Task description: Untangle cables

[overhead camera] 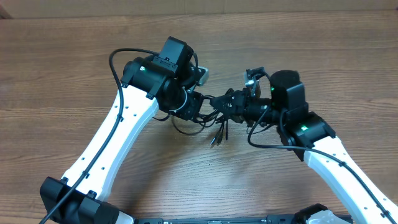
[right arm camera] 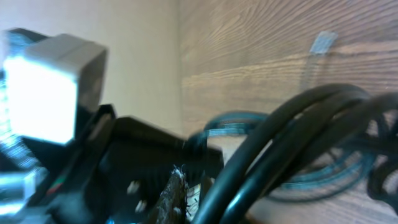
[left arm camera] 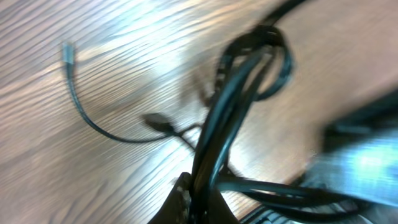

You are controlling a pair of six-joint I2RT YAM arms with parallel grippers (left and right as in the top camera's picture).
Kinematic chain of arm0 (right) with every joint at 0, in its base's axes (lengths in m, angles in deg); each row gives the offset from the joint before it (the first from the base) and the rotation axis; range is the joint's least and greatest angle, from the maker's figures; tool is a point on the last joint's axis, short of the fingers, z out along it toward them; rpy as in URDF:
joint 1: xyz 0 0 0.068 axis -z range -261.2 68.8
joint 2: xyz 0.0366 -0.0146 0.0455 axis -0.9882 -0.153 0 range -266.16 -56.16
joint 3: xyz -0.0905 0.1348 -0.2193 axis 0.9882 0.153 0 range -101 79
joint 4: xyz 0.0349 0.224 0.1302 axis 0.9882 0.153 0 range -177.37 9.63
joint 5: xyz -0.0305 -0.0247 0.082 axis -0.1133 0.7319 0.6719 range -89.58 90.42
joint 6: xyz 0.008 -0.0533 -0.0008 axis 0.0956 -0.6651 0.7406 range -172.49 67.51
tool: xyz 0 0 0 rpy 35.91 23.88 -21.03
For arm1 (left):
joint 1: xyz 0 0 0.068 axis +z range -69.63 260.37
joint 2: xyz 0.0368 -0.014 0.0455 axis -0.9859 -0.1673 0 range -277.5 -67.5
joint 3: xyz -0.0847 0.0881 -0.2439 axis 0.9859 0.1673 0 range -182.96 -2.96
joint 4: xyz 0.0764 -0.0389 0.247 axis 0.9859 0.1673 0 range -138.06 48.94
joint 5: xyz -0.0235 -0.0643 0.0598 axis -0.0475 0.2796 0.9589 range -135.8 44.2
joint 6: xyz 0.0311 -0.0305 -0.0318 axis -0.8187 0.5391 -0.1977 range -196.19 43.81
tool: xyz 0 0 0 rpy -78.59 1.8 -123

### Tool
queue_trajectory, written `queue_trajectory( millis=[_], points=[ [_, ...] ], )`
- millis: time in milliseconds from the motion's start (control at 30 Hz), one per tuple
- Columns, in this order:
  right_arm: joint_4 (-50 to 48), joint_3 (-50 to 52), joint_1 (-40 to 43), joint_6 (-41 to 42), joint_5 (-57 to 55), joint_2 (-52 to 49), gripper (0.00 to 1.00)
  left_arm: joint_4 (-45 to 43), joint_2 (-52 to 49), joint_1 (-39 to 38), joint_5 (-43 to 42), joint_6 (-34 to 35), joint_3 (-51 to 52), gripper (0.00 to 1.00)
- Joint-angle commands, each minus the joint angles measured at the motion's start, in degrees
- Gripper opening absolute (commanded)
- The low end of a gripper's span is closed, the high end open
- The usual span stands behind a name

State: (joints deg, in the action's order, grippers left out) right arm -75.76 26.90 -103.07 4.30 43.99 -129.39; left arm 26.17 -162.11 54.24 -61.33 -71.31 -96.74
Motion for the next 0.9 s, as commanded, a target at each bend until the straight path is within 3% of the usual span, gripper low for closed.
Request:
queue_trajectory(
  millis=[0, 467, 867],
  points=[
    [-0.66, -0.37, 2.95, 0.46, 7.87, 0.48, 0.04, 0.57, 0.96, 2.19, 7.04, 4.35, -0.87, 0.04],
    [-0.9, -0.37, 15.82, 0.17, 27.54, 0.48, 0.04, 0.61, 0.92, 8.79, 19.41, 4.35, -0.87, 0.04],
    [-0.83, -0.37, 25.24, -3.3, 39.95, 0.48, 0.04, 0.22, 0.22, 15.37, 21.33, 4.11, -0.87, 0.04]
  ],
)
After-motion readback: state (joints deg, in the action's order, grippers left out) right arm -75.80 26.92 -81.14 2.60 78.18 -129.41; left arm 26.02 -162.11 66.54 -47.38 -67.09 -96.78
